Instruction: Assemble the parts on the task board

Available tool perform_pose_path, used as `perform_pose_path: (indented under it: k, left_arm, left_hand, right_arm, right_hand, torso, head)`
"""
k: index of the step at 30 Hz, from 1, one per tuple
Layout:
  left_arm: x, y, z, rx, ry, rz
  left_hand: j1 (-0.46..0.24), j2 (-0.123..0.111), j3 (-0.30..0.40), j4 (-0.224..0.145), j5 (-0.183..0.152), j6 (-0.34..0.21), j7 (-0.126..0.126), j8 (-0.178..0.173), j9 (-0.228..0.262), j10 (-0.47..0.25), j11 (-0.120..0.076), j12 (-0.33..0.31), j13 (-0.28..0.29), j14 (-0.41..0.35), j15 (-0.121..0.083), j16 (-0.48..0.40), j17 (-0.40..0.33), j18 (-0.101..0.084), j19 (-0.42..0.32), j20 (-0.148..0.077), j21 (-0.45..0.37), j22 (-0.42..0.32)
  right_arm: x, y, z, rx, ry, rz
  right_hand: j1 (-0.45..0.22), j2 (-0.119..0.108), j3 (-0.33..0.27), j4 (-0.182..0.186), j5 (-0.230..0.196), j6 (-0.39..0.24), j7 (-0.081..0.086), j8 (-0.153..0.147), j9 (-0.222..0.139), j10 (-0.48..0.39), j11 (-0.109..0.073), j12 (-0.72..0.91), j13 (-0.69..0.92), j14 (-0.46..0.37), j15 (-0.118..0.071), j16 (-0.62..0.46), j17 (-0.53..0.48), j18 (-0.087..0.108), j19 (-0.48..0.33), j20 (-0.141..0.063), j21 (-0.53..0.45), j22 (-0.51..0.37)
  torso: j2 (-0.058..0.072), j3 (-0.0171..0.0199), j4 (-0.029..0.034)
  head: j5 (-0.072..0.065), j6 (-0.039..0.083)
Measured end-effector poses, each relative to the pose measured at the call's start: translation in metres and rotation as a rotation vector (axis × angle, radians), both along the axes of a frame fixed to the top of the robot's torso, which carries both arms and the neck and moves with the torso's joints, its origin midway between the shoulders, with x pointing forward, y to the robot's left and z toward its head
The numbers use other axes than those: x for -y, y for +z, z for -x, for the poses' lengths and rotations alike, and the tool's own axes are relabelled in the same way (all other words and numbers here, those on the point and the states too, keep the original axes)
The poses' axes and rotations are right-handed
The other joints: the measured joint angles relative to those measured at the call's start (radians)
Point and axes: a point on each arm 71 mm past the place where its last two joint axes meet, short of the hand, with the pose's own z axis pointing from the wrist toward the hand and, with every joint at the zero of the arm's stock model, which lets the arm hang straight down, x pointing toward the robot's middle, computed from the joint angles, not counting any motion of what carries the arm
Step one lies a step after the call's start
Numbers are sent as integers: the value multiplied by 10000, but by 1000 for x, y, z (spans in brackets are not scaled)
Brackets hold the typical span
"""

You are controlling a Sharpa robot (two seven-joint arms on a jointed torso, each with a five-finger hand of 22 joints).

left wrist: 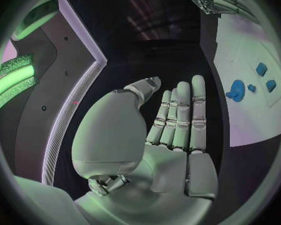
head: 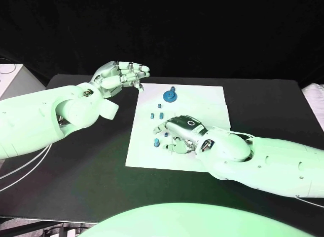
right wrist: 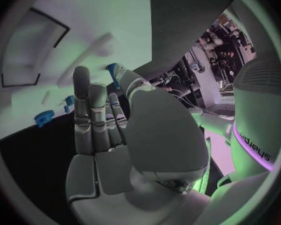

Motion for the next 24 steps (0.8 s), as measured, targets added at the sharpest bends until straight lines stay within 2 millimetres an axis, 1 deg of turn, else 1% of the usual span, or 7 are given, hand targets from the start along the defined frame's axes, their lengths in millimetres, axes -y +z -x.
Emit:
perform_pose_path:
  k: [4, 11, 13, 17, 18, 20, 24]
  left_arm:
    - [0, 0, 0, -8, 3, -6]
    - [-1, -1, 0, -22, 19, -19]
    - [-3, -1, 0, -26, 33, -25]
    - [-4, -1, 0, -36, 62, -36]
    - [-5, -1, 0, -40, 69, -39]
    - [-5, -2, 1, -52, 76, -42]
    - [-5, -3, 1, -81, 75, -42]
  left_hand:
    - [0, 0, 0, 0, 0, 0, 0, 0, 0, 0, 0, 0, 0, 0, 0, 0, 0, 0, 0, 0, 0, 0]
    - [0, 0, 0, 0, 0, 0, 0, 0, 0, -36, 36, -37, -8, -5, 5, 0, 0, -1, 0, 0, 0, 0]
    - [0, 0, 0, 0, 0, 0, 0, 0, 0, -36, 36, -37, -8, -36, 37, 0, 0, 0, 0, 0, 0, 1]
    - [0, 0, 0, 0, 0, 0, 0, 0, 0, -36, 36, -37, -8, -36, 36, 0, 0, 0, 0, 0, 0, -8]
    - [0, 0, 0, 0, 0, 0, 0, 0, 0, -36, 36, -37, -8, -37, 36, 0, 0, 0, 0, 0, 0, -9]
    - [0, 0, 0, 0, 0, 0, 0, 0, 0, -36, 36, -37, -8, -36, 36, 0, 0, 1, 0, 0, 0, -9]
    - [0, 0, 0, 0, 0, 0, 0, 0, 0, -35, 36, -37, -8, -36, 36, 0, 0, 0, 0, 0, 0, -9]
  right_arm:
    - [19, 11, -1, 54, -361, -287]
    - [84, 33, -24, -752, -2380, -948]
    - [106, 36, -29, -1222, -3183, -1206]
    - [140, 37, -31, -2080, -4426, -1584]
    - [146, 37, -31, -2249, -4640, -1649]
    - [156, 36, -28, -2608, -5028, -1743]
    - [171, 34, -22, -3087, -5525, -1682]
  right_hand:
    - [176, 20, -195, 522, 0, 57, 57, 0, -49, 65, -64, 389, 40, 12, -11, 32, -166, 0, 59, 6, -56, -48]
    - [-921, -11, 329, 1835, -1, 604, 144, 107, -135, 2624, -334, 1435, 187, 1270, -385, 1059, 1227, 1, 1165, -295, 1113, 984]
    - [-1046, -90, 224, 2016, -1, 785, 77, 248, -130, 3146, -357, 1736, 389, 1618, -458, 1462, 1992, -47, 1476, -354, 1664, 1466]
    - [-1467, -216, -553, 2114, -1, 954, -161, 613, -13, 4118, -735, 2964, 1489, 2190, -760, 2039, 3188, -305, 2065, -625, 2807, 2463]
    - [-1511, -191, -822, 2116, -1, 922, -240, 760, 40, 4173, -786, 3478, 1974, 2300, -808, 2190, 3551, -418, 2201, -683, 3139, 2772]
    - [-1656, 126, -1802, 2152, -1, 740, -406, 1330, 233, 4498, -1025, 6777, 5916, 2508, -893, 2873, 5064, -681, 2558, -773, 4273, 3819]
    - [-1913, 581, -2627, 2151, -1, 653, -405, 2050, 434, 5324, -1094, 11088, 11006, 2508, -893, 3736, 6990, -813, 2634, -807, 5499, 4966]
  torso:
    - [-7, -1, -11]
    - [-39, -12, -60]
    - [-54, -13, -94]
    - [-76, -15, -139]
    - [-81, -12, -145]
    - [-91, -8, -151]
    - [-102, 1, -148]
  head:
    - [-93, 26]
    - [-364, 180]
    - [-448, 221]
    - [-558, 260]
    - [-576, 262]
    - [-633, 246]
    - [-728, 204]
